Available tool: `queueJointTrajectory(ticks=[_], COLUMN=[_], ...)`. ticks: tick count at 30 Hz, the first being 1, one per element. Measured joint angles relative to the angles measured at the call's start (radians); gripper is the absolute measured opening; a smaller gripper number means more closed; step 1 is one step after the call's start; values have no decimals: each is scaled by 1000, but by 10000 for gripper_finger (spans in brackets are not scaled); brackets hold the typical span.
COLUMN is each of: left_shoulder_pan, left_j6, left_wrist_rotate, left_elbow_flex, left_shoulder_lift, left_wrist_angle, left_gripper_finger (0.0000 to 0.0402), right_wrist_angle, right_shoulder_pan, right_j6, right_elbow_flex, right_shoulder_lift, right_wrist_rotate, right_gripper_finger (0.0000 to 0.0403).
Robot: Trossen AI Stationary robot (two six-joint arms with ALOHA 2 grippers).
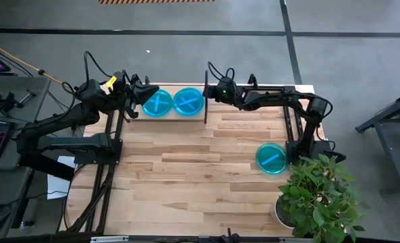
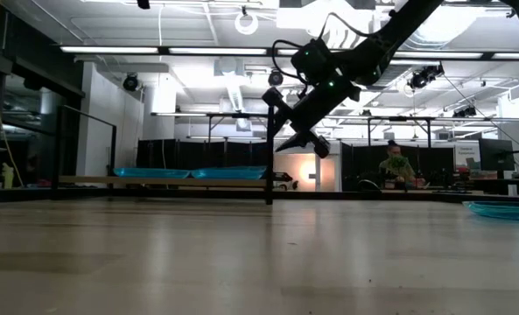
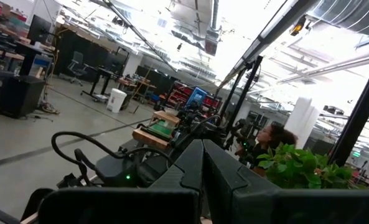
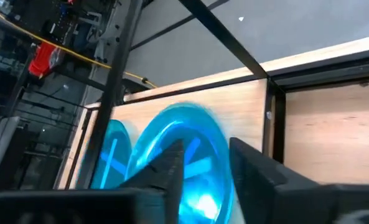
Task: Place and stack plates onto a shelf
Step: Stack the blue plate on top of the blue plate on the shelf
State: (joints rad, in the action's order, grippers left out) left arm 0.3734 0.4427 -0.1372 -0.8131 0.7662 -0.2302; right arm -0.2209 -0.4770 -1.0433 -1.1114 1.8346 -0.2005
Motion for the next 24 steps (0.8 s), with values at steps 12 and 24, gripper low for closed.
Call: queueJointTrajectory(ticks=[12,24], left_shoulder_pan=[0,0], left_j6=[0,-11], left_wrist_rotate=[-1,9], left_elbow_flex=[0,0], left_shoulder_lift=[0,0], left_wrist_angle=[0,1], left_gripper_finger=[0,0], right_wrist_angle=[175,808], right_shoulder_pan=[-39,-45], right_j6=[185,558], right_elbow_flex=[0,98], right_shoulder_lift=[-55,-400], right_wrist_rotate=[96,55], right_gripper_finger=[177,177])
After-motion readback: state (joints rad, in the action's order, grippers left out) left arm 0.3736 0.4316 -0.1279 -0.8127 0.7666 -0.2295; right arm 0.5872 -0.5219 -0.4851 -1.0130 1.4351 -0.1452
